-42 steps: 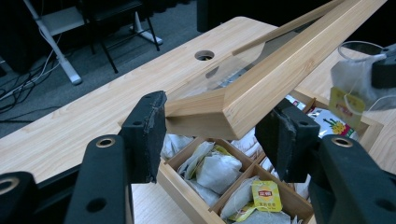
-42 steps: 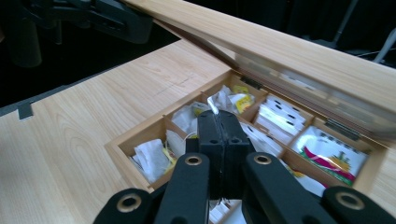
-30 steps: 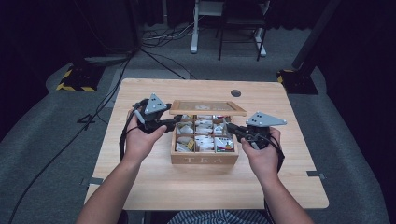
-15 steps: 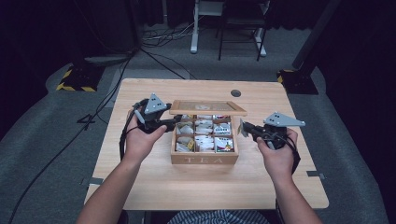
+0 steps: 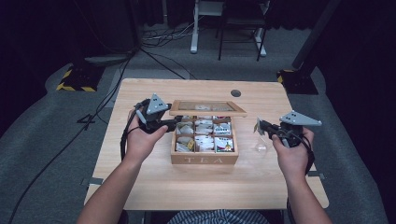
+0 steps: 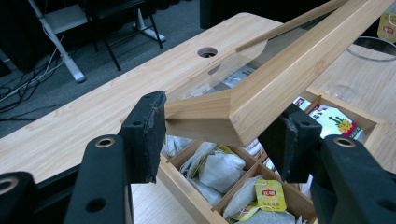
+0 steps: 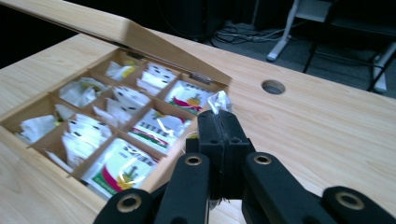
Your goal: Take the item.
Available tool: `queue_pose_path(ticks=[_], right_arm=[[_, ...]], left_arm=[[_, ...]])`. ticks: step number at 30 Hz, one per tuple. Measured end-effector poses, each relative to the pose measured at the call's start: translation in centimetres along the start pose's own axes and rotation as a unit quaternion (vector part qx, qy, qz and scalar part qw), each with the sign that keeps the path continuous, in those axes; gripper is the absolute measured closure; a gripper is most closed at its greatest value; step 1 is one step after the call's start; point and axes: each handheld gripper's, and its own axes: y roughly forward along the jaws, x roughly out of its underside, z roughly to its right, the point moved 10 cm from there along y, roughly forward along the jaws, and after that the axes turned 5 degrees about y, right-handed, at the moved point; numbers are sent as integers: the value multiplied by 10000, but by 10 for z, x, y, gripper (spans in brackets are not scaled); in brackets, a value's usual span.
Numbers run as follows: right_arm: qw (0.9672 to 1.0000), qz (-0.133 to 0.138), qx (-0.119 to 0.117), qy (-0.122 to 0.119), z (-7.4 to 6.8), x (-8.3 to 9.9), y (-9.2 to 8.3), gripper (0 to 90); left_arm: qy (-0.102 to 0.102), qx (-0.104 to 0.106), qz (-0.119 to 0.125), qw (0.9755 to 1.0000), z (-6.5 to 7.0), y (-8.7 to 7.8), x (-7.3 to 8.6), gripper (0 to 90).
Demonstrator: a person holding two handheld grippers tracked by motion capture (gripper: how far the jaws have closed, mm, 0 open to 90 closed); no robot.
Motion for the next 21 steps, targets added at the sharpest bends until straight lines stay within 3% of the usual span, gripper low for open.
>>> queue_pose_path(ticks=[12, 21], right_arm=[[9988, -175, 397, 237, 39, 20, 0, 900], [9974, -356, 517, 349, 54, 34, 10, 900]], left_arm=[[18, -27, 2, 10000, 0, 0, 0, 436], [18, -25, 2, 10000, 0, 0, 0, 436]])
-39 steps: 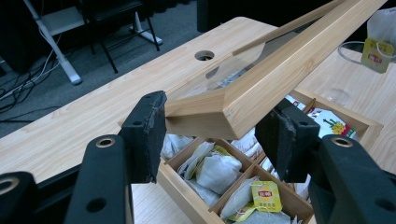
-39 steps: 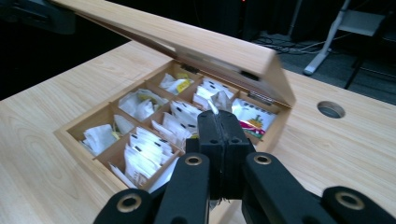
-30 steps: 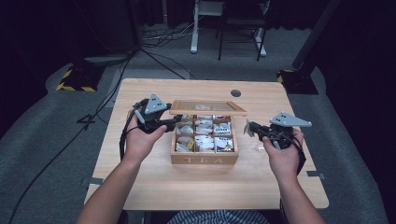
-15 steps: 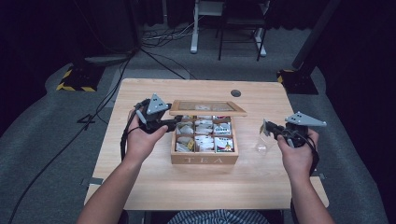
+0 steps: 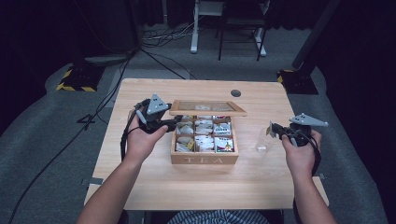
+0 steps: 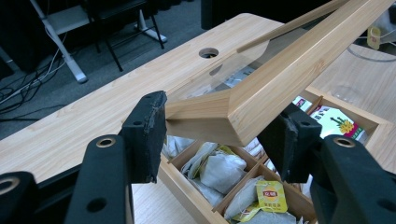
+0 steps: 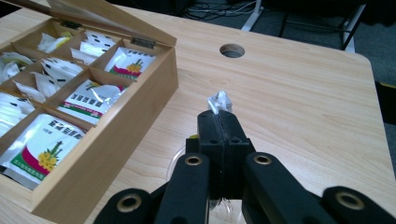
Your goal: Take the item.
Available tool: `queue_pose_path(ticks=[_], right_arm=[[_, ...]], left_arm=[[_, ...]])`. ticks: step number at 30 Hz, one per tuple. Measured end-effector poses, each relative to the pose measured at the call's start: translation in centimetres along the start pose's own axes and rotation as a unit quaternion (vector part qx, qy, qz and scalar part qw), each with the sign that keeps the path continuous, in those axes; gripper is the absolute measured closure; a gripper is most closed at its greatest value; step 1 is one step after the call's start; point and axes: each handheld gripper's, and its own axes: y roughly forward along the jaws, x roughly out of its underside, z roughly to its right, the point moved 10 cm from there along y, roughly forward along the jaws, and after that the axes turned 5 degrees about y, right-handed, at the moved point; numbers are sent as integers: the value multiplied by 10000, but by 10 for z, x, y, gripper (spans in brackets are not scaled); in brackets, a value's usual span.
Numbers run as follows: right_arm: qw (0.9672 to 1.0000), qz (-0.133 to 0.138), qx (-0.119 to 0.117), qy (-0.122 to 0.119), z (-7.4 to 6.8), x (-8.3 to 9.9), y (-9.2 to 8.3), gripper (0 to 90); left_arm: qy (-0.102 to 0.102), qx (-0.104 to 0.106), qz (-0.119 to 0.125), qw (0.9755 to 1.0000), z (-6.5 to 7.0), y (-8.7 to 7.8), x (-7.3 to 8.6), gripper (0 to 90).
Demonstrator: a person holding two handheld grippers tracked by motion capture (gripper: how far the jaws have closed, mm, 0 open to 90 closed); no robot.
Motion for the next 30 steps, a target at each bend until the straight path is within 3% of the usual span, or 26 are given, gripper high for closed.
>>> queue_pose_path(ticks=[16, 23, 30], right_arm=[[9997, -211, 0, 132, 4, 22, 11, 892], [9994, -248, -29, 246, 4, 28, 13, 769], [9995, -189, 69, 248, 9, 23, 9, 674]], left_arm=[[15, -3, -12, 10000, 0, 0, 0, 436], [36, -8, -12, 10000, 0, 0, 0, 435], [33, -2, -14, 10000, 0, 0, 0, 435]])
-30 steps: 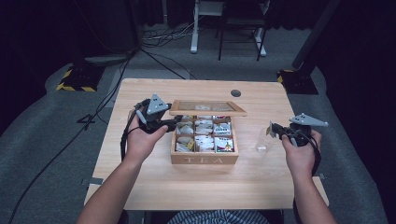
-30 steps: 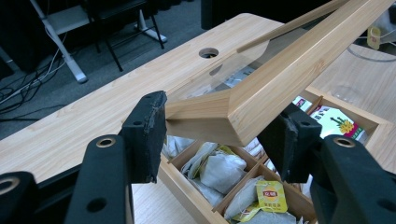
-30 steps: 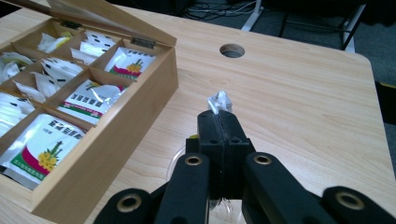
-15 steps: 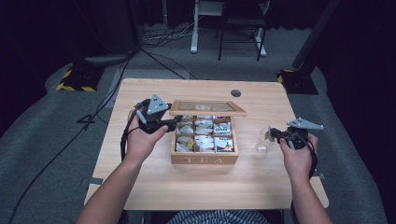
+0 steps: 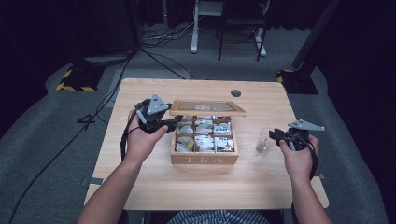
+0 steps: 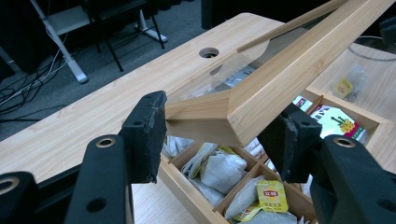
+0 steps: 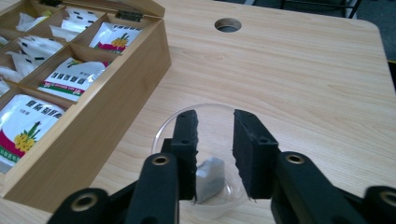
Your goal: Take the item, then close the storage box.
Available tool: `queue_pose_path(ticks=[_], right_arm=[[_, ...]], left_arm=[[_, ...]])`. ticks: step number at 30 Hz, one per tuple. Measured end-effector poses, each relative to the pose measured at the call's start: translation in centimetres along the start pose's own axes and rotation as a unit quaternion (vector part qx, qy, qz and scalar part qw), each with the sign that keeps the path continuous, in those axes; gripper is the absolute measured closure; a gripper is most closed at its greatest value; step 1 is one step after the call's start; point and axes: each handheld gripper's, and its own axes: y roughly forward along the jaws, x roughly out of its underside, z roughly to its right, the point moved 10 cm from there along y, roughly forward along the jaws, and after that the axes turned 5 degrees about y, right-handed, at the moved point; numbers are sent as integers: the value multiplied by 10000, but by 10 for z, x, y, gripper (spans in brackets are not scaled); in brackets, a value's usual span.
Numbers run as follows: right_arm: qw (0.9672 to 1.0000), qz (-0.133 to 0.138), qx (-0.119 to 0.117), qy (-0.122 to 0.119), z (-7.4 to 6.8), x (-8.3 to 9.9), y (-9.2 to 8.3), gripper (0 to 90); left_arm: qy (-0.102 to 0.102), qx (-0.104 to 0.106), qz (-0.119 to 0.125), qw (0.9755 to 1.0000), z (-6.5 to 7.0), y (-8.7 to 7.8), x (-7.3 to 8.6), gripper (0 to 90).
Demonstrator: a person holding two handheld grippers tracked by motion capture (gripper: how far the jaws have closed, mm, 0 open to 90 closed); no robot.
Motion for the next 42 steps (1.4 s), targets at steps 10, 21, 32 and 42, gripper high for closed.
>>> queue_pose_path(ticks=[10, 21, 32, 42], right_arm=[[9995, -44, 279, 108, 27, -5, -10, 495], [9984, -106, 422, 356, 58, 2, -21, 401], [9950, -437, 643, 629, 86, 34, -15, 380], [9924, -694, 724, 709, 99, 62, -7, 380]], left_arm=[[-2, -2, 1, 10000, 0, 0, 0, 435], [-3, -6, -4, 10000, 0, 0, 0, 436], [15, -23, -28, 10000, 1, 0, 1, 435], [-4, -24, -55, 10000, 3, -1, 3, 435]])
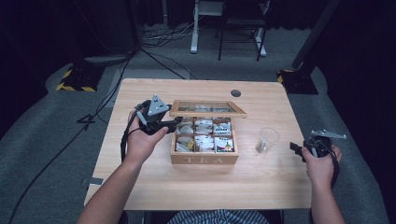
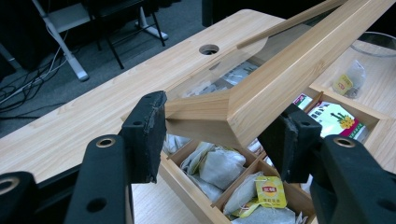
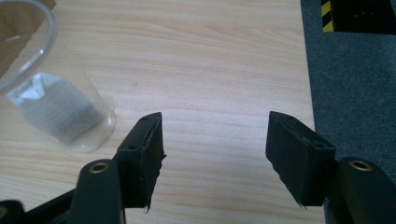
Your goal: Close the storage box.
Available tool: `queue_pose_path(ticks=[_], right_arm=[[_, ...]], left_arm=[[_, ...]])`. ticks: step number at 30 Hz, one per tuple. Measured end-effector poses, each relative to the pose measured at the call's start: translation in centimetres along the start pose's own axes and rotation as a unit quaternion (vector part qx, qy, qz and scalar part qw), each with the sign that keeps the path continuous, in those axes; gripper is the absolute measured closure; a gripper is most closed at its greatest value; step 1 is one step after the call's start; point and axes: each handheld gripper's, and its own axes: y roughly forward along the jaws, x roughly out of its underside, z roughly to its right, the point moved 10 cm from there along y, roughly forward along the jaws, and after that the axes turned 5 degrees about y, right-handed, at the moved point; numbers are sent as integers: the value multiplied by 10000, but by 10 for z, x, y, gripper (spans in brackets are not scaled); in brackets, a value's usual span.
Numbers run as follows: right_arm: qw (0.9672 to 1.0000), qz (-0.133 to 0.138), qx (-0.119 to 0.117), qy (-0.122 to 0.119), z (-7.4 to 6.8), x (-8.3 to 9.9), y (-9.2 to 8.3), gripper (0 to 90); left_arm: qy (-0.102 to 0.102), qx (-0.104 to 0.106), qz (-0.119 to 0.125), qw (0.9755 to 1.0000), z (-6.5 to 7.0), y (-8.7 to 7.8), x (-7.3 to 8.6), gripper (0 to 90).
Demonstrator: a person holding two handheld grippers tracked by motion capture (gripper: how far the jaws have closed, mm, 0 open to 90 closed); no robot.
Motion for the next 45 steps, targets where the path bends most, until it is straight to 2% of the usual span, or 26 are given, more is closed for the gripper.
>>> queue_pose_path(ticks=[8, 11, 20, 26, 31, 38, 45], right_arm=[[9999, -107, -24, -86, -3, 10, 8, 368], [9997, -145, -75, -164, -4, 14, 13, 345], [9991, -22, -170, -389, -6, 23, 32, 269], [9989, -173, -176, -404, -4, 30, 39, 211], [9987, -92, -92, -486, -2, 30, 43, 190], [9991, 145, -39, -405, -2, 28, 47, 147], [9990, 147, -37, -411, -2, 28, 47, 147]], left_arm=[[40, -14, -51, 10000, 2, -1, 3, 435], [66, -27, -81, 9999, 4, -1, 5, 433], [105, -102, -110, 9998, 9, -3, 10, 435], [113, -100, -144, 9998, 11, -3, 13, 434], [122, -109, -152, 9998, 12, -4, 15, 435], [146, -132, -186, 9996, 15, -4, 18, 432], [152, -142, -225, 9995, 16, -4, 21, 429]])
